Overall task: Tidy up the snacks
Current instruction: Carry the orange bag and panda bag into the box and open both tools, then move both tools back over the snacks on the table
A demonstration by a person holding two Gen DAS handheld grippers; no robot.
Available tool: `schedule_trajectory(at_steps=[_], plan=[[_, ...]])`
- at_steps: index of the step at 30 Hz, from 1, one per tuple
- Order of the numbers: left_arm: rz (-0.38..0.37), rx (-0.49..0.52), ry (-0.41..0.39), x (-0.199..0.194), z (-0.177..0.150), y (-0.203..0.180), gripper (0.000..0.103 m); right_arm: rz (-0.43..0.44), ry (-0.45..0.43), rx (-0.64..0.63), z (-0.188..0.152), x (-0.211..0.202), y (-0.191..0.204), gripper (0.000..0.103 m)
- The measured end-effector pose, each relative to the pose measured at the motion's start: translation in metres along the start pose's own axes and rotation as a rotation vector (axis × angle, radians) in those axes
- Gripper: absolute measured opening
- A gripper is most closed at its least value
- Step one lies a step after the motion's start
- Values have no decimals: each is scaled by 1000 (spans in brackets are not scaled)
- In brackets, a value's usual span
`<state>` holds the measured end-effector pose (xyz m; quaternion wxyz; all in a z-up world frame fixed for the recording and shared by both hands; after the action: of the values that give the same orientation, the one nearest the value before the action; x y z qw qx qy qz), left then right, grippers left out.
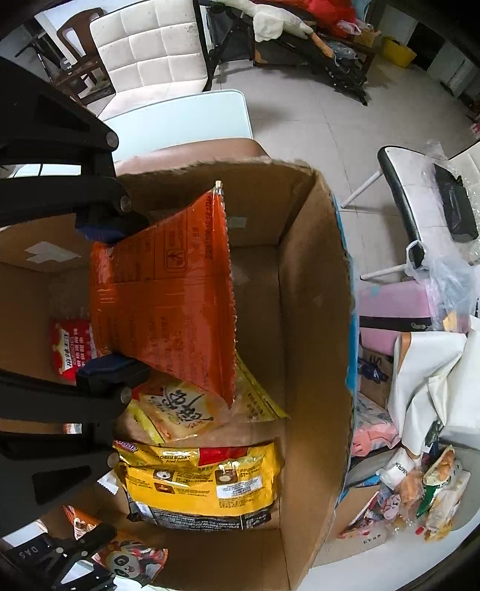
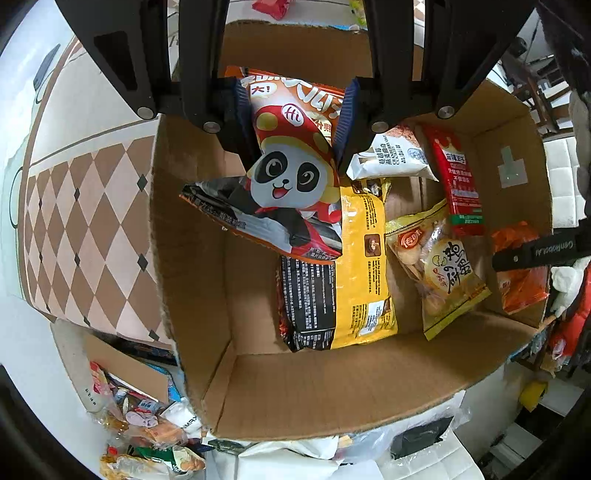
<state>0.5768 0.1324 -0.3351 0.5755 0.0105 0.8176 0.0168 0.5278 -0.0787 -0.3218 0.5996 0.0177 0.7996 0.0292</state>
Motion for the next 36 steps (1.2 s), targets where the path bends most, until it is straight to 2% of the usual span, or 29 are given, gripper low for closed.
schedule_trajectory(at_steps=[5, 7, 9, 11, 13, 15, 19, 22, 26, 36], plan=[[-20, -3, 18, 3, 3, -1, 49, 26, 77, 19, 5, 14, -3, 45], [-35, -4, 19, 2, 5, -2, 56, 27, 84, 26, 7, 17, -5, 55], [-46, 0, 9, -1, 5, -2, 77, 41, 87, 30, 7, 17, -6, 78], [-64, 3, 6, -3, 5, -2, 82, 64, 87, 36, 7, 15, -8, 85], [-63, 2, 2, -5, 4, -3, 83, 76, 87, 43, 7, 12, -10, 85], [-74, 6, -4, -6, 3, -3, 90, 76, 81, 46, 6, 10, -9, 90], [-105, 15, -18, -13, -4, -6, 91, 55, 55, 40, 5, 2, -6, 90], [-113, 16, -59, -24, -16, -7, 91, 35, 26, 27, 0, -6, -2, 93], [-130, 29, -114, -39, -40, -11, 91, 23, -10, 14, -9, -15, 5, 94], [-99, 31, -277, -61, -126, -17, 91, -1, -134, -17, -49, -41, 12, 94]])
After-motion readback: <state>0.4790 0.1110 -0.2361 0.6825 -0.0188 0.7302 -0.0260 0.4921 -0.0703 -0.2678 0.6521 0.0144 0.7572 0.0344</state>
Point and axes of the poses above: each gripper's, at about its wrist camera, not at the fingertips, and x roughly the way its jaws point, y to its left, z to its top, the point moved 2 cm from there along x, roughly the way its jaws point, and after that the axes turned 15 degrees about y, right-handed, at the moved point
